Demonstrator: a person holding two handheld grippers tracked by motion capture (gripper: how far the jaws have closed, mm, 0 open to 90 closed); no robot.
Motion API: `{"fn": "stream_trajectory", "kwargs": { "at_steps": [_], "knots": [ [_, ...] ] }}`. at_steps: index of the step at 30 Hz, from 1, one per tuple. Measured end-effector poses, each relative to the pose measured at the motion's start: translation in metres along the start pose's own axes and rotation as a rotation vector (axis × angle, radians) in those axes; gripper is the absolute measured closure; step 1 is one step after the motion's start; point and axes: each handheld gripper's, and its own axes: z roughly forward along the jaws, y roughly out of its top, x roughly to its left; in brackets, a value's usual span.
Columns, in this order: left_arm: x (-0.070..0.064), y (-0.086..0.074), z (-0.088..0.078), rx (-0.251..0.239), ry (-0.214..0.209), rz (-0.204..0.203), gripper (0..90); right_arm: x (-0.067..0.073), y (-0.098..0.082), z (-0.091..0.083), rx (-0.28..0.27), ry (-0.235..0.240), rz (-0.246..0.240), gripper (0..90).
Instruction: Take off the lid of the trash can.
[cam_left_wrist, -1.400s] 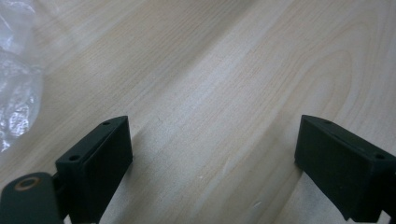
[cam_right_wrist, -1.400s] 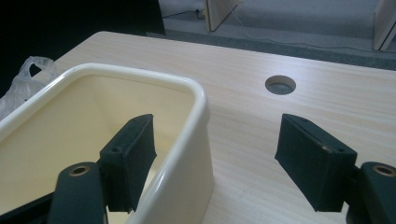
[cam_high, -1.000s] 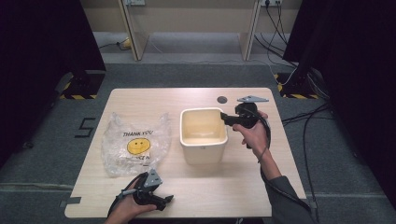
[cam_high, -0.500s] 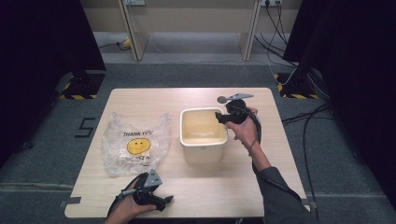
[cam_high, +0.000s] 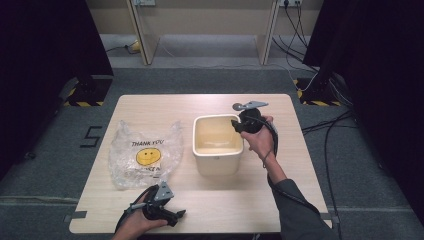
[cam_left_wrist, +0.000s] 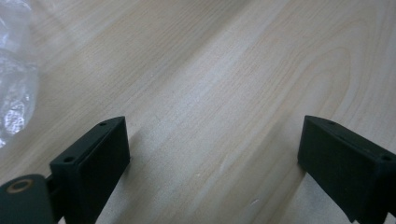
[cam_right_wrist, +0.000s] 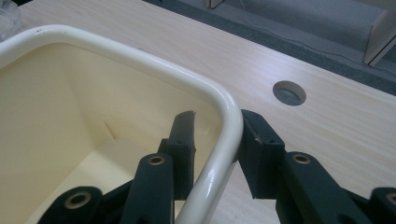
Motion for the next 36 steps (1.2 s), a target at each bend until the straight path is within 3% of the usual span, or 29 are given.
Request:
{"fn": "stream_trajectory", "kwargs": {
  "at_steps": [14, 19, 27, 36],
  "knots": [
    [0.000, 0.000, 0.000, 0.003, -0.001, 0.002, 8.0, 0.008, 0.020, -0.020, -0.073, -0.032, -0.030, 67.5],
    [0.000, 0.000, 0.000, 0.004, -0.002, 0.002, 7.9, 0.006, 0.024, -0.025, -0.100, -0.022, -0.015, 67.9],
    [0.000, 0.000, 0.000, 0.002, -0.001, 0.001, 7.9, -0.008, 0.023, -0.045, -0.143, 0.015, 0.034, 68.0],
    [0.000, 0.000, 0.000, 0.001, -0.001, -0.001, 7.6, -0.043, -0.003, -0.073, -0.168, -0.012, 0.089, 67.9]
  ]
}}
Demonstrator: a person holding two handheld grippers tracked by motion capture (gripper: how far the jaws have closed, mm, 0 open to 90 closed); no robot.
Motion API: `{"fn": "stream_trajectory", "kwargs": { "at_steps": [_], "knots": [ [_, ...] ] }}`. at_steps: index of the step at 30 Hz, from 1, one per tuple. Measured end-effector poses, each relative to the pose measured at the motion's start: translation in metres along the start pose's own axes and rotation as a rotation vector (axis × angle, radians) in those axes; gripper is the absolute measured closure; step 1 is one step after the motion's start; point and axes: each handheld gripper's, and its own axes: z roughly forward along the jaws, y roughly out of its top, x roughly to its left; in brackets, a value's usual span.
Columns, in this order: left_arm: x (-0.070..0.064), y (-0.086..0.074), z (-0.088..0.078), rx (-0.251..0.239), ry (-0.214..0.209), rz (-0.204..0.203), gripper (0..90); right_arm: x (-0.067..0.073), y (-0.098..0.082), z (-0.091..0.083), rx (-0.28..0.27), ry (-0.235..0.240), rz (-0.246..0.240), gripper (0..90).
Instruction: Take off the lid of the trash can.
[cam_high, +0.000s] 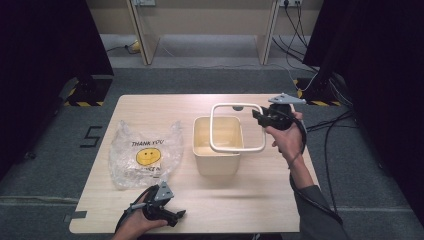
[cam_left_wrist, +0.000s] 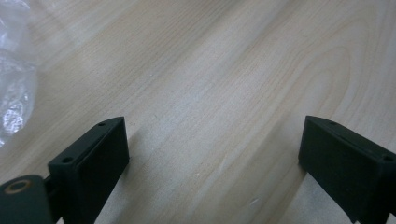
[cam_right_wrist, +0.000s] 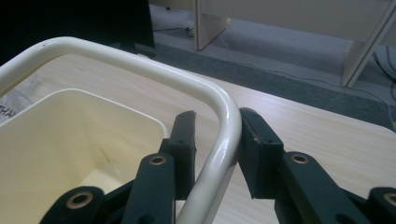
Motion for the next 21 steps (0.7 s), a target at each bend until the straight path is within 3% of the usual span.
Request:
{"fn": "stream_trajectory", "kwargs": {
  "at_steps": [7, 14, 21],
  "knots": [
    [0.000, 0.000, 0.000, 0.001, 0.000, 0.000, 7.4, -0.034, -0.022, -0.028, -0.019, -0.053, 0.035, 67.9],
    [0.000, 0.000, 0.000, -0.002, -0.001, 0.001, 7.2, -0.064, -0.059, -0.047, -0.014, -0.082, 0.092, 67.9],
    [0.000, 0.000, 0.000, -0.005, -0.001, 0.001, 7.0, -0.082, -0.087, -0.057, -0.015, -0.105, 0.128, 67.9]
  ]
}}
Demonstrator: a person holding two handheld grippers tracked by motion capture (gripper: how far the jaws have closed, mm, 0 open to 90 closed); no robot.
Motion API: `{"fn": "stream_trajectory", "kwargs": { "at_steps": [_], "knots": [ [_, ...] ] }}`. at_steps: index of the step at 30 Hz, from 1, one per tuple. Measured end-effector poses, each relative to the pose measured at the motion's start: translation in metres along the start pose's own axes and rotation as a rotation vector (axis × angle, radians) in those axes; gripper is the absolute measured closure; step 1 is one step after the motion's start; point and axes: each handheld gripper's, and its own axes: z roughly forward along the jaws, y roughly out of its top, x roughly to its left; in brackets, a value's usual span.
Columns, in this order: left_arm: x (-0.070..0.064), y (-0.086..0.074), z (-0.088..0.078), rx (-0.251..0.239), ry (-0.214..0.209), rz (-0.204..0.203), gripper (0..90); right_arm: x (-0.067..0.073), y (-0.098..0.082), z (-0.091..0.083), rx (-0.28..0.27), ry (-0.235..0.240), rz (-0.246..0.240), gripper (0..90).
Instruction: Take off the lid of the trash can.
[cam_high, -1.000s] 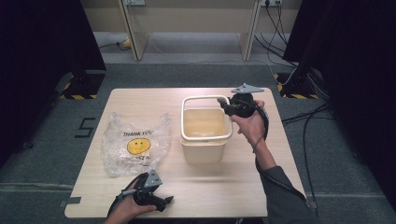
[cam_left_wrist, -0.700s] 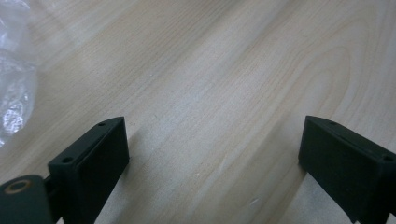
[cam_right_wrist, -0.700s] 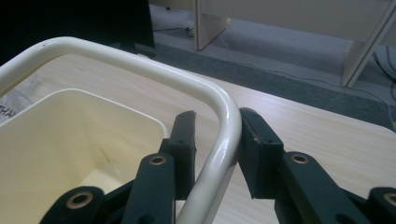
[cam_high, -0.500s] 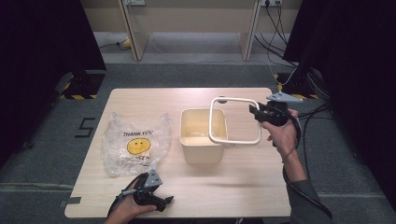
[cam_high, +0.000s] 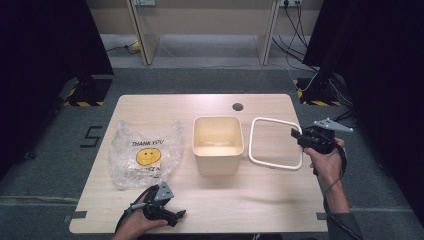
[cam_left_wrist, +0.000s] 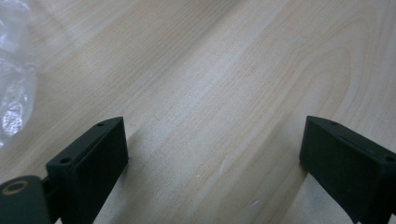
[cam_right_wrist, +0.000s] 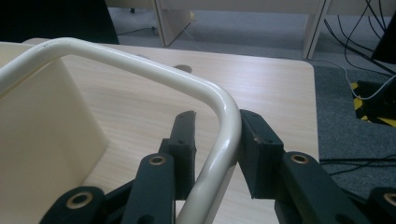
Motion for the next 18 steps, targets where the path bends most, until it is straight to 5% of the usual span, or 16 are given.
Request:
{"fn": "stream_trajectory", "kwargs": {
  "at_steps": [18],
  "knots": [
    [0.000, 0.000, 0.000, -0.003, 0.001, 0.001, 6.9, -0.022, -0.061, 0.030, 0.094, -0.034, -0.004, 67.6]
  ]
}}
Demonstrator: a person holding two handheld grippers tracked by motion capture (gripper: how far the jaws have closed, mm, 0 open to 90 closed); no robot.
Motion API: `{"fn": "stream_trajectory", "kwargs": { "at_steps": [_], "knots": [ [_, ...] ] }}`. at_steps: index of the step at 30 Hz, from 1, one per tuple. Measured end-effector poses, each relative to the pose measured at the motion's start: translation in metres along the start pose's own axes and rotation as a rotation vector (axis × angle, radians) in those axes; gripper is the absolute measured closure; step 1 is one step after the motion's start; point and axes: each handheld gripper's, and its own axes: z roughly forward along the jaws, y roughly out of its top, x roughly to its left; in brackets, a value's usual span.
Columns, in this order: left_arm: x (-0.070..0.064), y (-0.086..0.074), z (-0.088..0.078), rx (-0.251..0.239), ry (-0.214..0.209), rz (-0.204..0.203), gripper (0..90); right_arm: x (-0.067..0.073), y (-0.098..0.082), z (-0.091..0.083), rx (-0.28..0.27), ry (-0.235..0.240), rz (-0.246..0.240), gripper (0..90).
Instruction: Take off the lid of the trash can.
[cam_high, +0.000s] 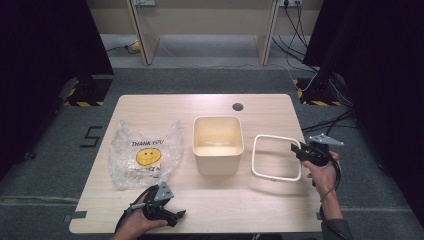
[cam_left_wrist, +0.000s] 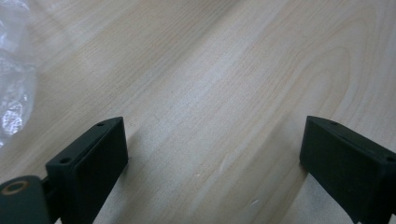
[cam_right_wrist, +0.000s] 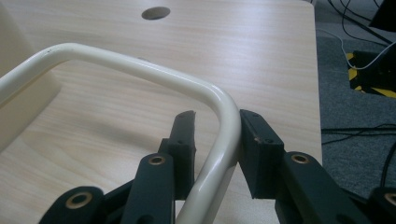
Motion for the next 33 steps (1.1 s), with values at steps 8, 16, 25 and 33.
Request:
{"fn": "stream_trajectory", "kwargs": {
  "at_steps": [8, 16, 25, 33],
  "knots": [
    [0.000, 0.000, 0.000, 0.002, 0.000, 0.000, 6.8, -0.002, -0.010, 0.012, 0.036, -0.014, -0.033, 67.5],
    [0.000, 0.000, 0.000, 0.003, 0.001, 0.001, 6.8, -0.005, -0.018, 0.025, 0.079, -0.006, -0.046, 67.3],
    [0.000, 0.000, 0.000, 0.003, 0.000, -0.001, 6.8, -0.007, -0.022, 0.037, 0.120, 0.007, -0.096, 67.5],
    [0.000, 0.000, 0.000, 0.004, 0.000, -0.001, 6.7, -0.009, -0.024, 0.038, 0.131, -0.011, -0.069, 61.5]
  ]
}}
